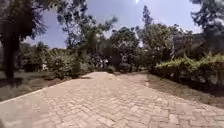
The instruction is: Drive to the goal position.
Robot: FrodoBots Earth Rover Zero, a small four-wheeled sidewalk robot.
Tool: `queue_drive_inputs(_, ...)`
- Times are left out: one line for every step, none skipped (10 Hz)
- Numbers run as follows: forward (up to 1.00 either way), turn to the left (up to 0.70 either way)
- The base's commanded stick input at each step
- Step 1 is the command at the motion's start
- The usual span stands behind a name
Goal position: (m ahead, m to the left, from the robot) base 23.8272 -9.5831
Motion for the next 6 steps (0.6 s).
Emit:
queue_drive_inputs(0.7, 0.0)
queue_drive_inputs(0.7, 0.0)
queue_drive_inputs(0.7, 0.0)
queue_drive_inputs(0.7, 0.0)
queue_drive_inputs(0.7, 0.0)
queue_drive_inputs(0.7, 0.0)
